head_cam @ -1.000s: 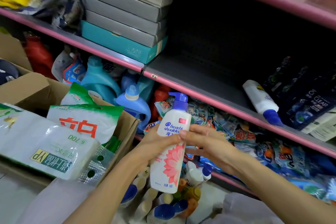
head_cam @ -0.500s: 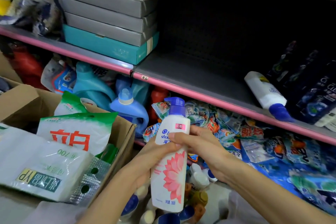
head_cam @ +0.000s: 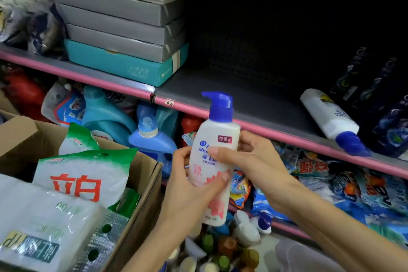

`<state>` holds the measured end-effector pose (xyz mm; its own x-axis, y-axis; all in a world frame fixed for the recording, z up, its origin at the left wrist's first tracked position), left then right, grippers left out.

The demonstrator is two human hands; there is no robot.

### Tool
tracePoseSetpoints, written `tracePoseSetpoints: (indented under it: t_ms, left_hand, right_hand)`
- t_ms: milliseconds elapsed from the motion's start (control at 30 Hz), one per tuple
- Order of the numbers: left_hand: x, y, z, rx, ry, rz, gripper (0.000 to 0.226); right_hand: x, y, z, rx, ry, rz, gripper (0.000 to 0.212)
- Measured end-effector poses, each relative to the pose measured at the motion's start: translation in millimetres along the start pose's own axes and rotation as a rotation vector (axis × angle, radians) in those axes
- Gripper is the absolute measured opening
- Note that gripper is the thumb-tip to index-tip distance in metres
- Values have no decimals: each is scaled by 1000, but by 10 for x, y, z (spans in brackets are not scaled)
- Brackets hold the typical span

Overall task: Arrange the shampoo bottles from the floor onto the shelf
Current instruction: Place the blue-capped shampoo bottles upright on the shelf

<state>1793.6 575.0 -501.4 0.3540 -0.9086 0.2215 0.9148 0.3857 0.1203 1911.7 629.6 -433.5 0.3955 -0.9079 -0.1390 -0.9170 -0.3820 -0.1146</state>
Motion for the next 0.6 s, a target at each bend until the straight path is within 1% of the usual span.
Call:
tracePoseSetpoints:
  t_ms: [100,133,167,200,267,367,467,600]
  left_hand:
    - [-106,22,284,-356,155,174,79]
    - [-174,74,424,-438,228,216,83]
    - [-256,135,578,-470,302,249,85]
    - [-356,183,735,-464,355,281,85]
    - [-613,249,1023,-437,389,342,83]
    - [-1043,366,1367,-469,388,376,80]
    - [-1396,437,1575,-506,383,392,80]
    - [-1708,429,1742,-474,404,408,81]
  right_hand:
    - [-331,-94,-235,-2,-95,42,33]
    - [-462,-131,-319,-1,-122,66,34]
    - [-604,-167,-409,-2,-150,89,34]
    - [-746,-196,-501,-8,-179,111,33]
    - [-1034,-252,-720,34,-258,140,30]
    - [-1479,-331,-1026,224,-370,158,33]
    - [-1866,-402,-1110,272,-390,179,41]
    - [-2228,-395,-1058,271,-430,181,43]
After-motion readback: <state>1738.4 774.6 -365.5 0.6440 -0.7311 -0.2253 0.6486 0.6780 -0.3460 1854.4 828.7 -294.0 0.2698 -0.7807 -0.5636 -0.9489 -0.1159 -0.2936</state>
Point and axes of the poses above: each hand's wrist, its own x-axis away from the middle knuckle, its own y-axis out of the palm, z = x × y, the point moved 10 cm from there along -x, towards the middle knuckle, and after that the axes turned 13 degrees about -y, right-handed, at the moved point
